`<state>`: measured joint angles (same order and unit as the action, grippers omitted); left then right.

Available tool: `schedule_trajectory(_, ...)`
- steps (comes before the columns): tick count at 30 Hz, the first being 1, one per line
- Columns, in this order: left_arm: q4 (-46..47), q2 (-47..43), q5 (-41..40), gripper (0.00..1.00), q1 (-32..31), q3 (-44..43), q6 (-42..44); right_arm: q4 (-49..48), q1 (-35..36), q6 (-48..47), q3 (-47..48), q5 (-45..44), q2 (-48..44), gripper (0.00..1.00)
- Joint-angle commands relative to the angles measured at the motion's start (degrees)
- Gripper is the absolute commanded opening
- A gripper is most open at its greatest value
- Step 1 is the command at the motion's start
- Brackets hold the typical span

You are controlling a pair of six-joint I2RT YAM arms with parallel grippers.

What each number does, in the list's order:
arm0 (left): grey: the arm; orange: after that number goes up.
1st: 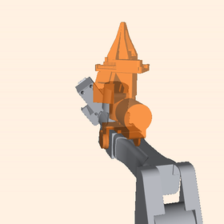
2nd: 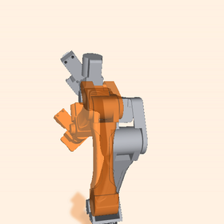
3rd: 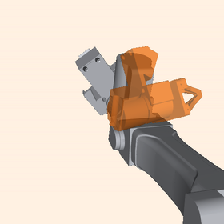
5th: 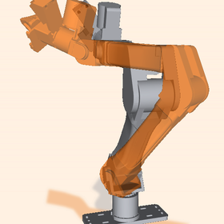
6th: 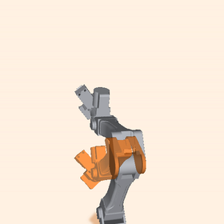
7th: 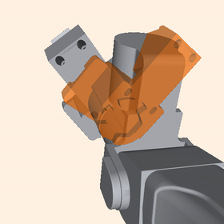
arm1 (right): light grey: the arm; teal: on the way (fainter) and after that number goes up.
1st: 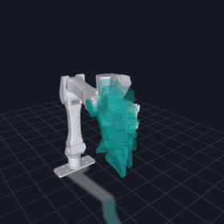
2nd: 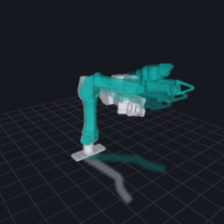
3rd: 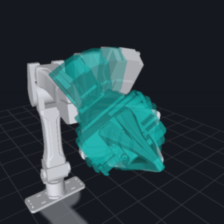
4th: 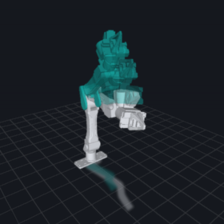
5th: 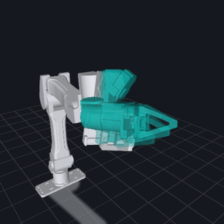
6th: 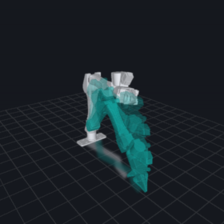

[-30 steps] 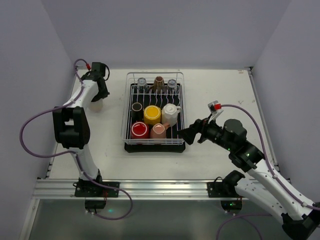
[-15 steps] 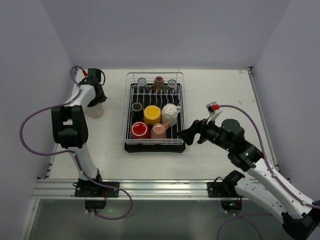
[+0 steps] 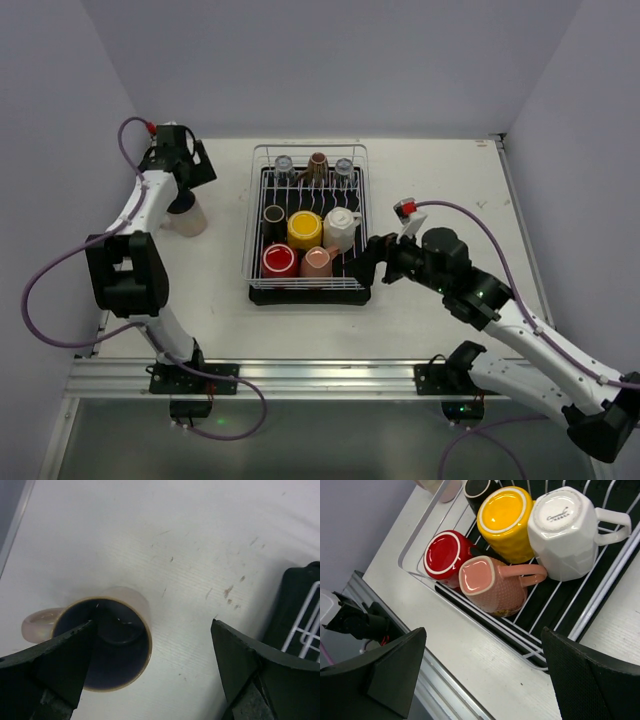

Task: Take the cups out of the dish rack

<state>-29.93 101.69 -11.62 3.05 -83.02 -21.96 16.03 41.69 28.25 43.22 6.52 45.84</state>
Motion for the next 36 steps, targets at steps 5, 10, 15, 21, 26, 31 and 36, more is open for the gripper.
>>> schedule_trajectory(5, 8.1, -15.5, 4.5, 1.0, 0.0, 4.0, -3.7, 1.9, 8.2, -2.8, 8.7, -10.5, 9.1, 0.99)
schedule_trajectory(10, 18.9, -34.0, 16.8, 1.0, -0.4, 19.1, -8.1, 3.0, 13.8, -0.7, 14.0, -21.1, 17.4, 0.97)
schedule_trajectory(15, 22.0, -49.8, 26.4, 1.0, -2.4, 31.3, -10.1, 5.3, 18.2, 4.4, 18.3, -32.2, 26.6, 0.94)
schedule_trajectory(21, 20.3, -62.6, 34.6, 1.0, -5.2, 40.8, -7.0, 7.3, 19.2, 8.8, 22.1, -35.4, 34.2, 0.9)
schedule_trajectory(26, 18.2, -67.4, 36.5, 1.0, -8.2, 45.5, -3.4, 9.6, 19.2, 11.7, 26.1, -35.8, 39.4, 0.88)
schedule_trajectory(31, 15.3, -69.5, 32.8, 1.0, -11.7, 46.6, -0.2, 11.5, 19.2, 13.5, 29.4, -36.4, 44.0, 0.84)
schedule_trajectory(36, 13.8, -70.1, 30.5, 1.0, -14.1, 45.6, 1.0, 14.2, 19.2, 16.7, 30.9, -38.9, 47.0, 0.79)
